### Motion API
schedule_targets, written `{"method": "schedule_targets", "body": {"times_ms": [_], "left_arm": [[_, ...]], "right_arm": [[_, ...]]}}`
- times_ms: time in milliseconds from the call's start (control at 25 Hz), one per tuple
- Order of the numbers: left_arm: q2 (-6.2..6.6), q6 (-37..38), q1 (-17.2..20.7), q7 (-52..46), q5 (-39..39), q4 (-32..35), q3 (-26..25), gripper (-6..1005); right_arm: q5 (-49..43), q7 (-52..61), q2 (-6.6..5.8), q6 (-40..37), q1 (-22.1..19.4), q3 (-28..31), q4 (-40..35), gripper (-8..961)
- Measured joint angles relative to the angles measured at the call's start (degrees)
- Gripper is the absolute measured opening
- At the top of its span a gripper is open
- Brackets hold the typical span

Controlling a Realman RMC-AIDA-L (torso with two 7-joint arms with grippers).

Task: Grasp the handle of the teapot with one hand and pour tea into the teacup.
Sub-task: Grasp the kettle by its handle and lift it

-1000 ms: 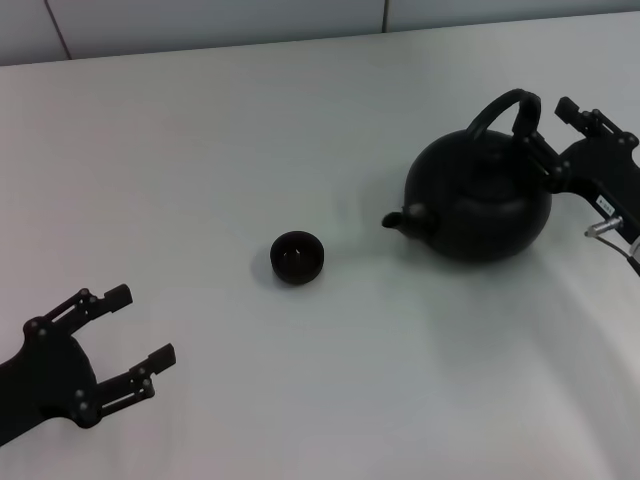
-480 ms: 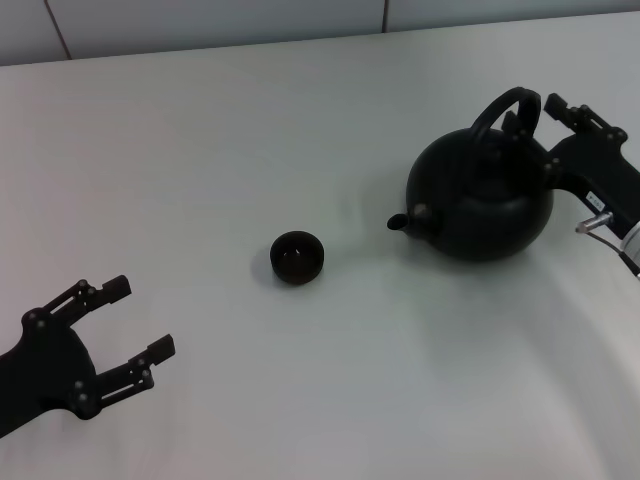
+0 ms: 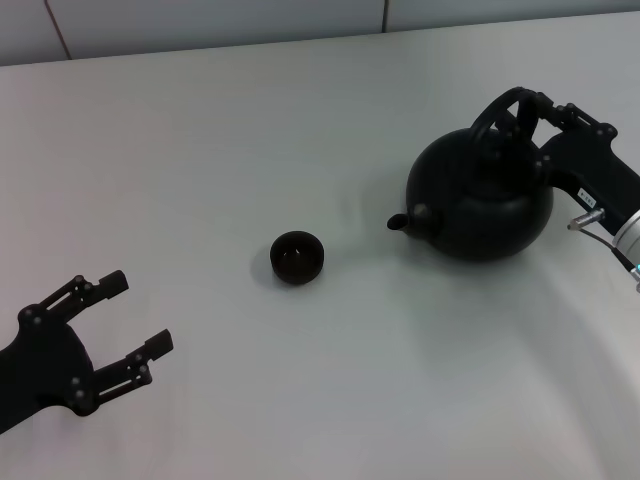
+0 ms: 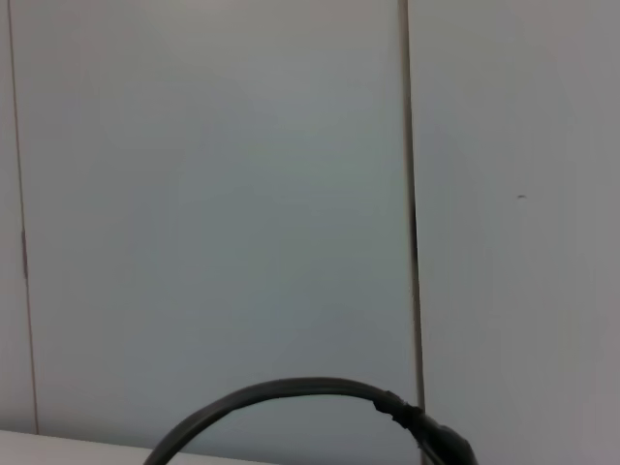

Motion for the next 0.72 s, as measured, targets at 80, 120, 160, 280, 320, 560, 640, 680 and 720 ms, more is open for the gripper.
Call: {"method": "schedule_targets", "body": {"times_ms": [80,120,160,280,320,560,640,680,720], "left_arm": [[-0.01,0.06,-0.06,0.0,0.0,-0.01,0.0,849],[-0.01,0.06,-0.06,0.0,0.0,-0.01,0.0,849],[-0.02,0.1,-0.09,0.0,0.0,-0.01,0.0,849],[-0.08,0.42,-0.11,0.01,0.0,-0.03,0.0,850],[-0.09,0.44,-0.11,0.0,0.0,-0.03,0.0,850],[-0.19,0.46,-0.11,0.07,0.01,-0.13,0.0,850],[-0.19,0.46,-0.12,0.22,0.02,-0.35,0.0,850],[-0.19,0.46,-0.13,0.34,0.02,-0.55,0.0,850],[-0.2,0.46,-0.15,0.46,0.02,-0.77,0.0,850]], "right_arm": [[0.0,0.0,0.0,0.23,0.13,0.0,0.1,530],[0.0,0.0,0.0,0.3,0.17,0.0,0.12,492],[0.0,0.0,0.0,0.33,0.17,0.0,0.12,454],[0.0,0.0,0.05,0.35,0.17,0.01,0.14,340],[0.0,0.0,0.07,0.35,0.17,0.01,0.14,298],[0.15,0.0,0.2,0.21,0.11,0.11,0.36,127],[0.32,0.0,0.2,-0.08,-0.02,0.44,0.49,123],[0.41,0.0,0.22,-0.25,-0.1,0.55,0.54,121],[0.46,0.0,0.24,-0.44,-0.15,0.57,0.58,120]]}}
